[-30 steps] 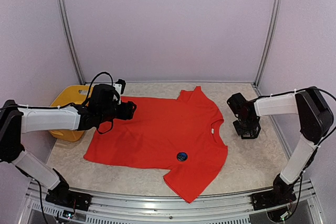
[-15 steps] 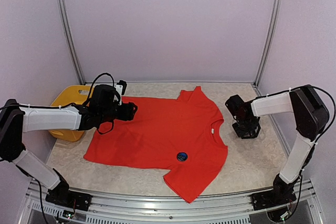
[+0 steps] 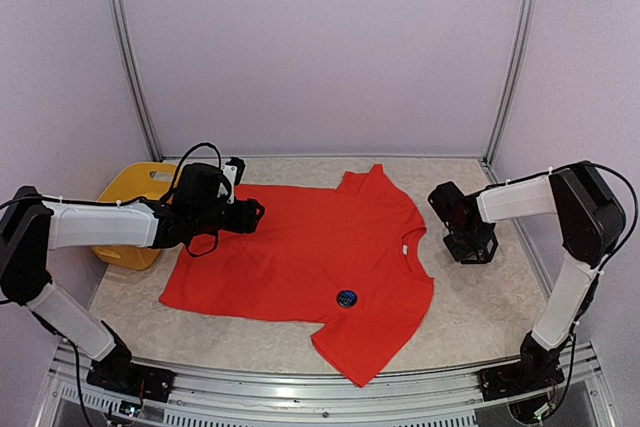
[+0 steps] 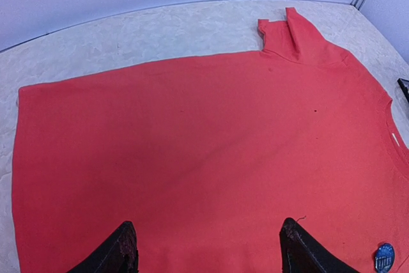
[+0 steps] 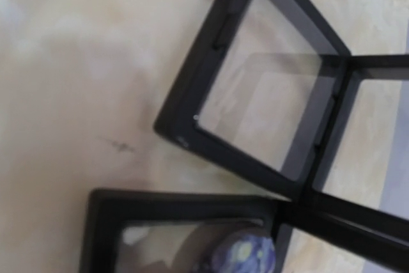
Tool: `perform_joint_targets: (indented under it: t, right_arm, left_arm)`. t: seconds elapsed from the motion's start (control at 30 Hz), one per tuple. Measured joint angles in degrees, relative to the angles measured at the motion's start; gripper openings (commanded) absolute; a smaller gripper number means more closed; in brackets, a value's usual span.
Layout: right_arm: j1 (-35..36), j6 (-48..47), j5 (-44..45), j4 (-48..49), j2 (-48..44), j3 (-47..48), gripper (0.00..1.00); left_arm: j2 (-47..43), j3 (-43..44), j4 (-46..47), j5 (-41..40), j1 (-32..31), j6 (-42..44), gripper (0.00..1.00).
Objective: Pin the brooch onto the clothing
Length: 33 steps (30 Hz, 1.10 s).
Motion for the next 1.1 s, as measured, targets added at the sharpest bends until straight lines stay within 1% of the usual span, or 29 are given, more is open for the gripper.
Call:
perform_joint_targets:
  t: [0.33,0.8,0.87,0.97,1.1]
  right_arm:
    - [0.0,0.0,2.8,0.1,0.0,-0.2,0.11]
    - [0.0,-0.9,7.8,-0.1,0.0,-0.9,0.11]
    - [-0.1,-1.1,8.3,-0.2,0.0,-1.0,0.1]
    - [-0.2,-1.3,8.9,-0.3,0.0,-1.0,0.01]
    - [-0.3,-1.3,9.2,-0.4,0.1,-1.0,0.0]
  left_arm:
    - [0.0,0.0,0.0,2.6,0.0,0.5,0.72]
    - [0.0,0.0,0.0,2.8,-0.6,1.7,0.72]
    - [0.0,0.0,0.0,2.8,-0.6,1.8,0.72]
    - [0.0,0.0,0.0,2.8,-0.7,2.0,0.72]
    - [0.0,0.0,0.0,2.8,-0.7,2.0,0.72]
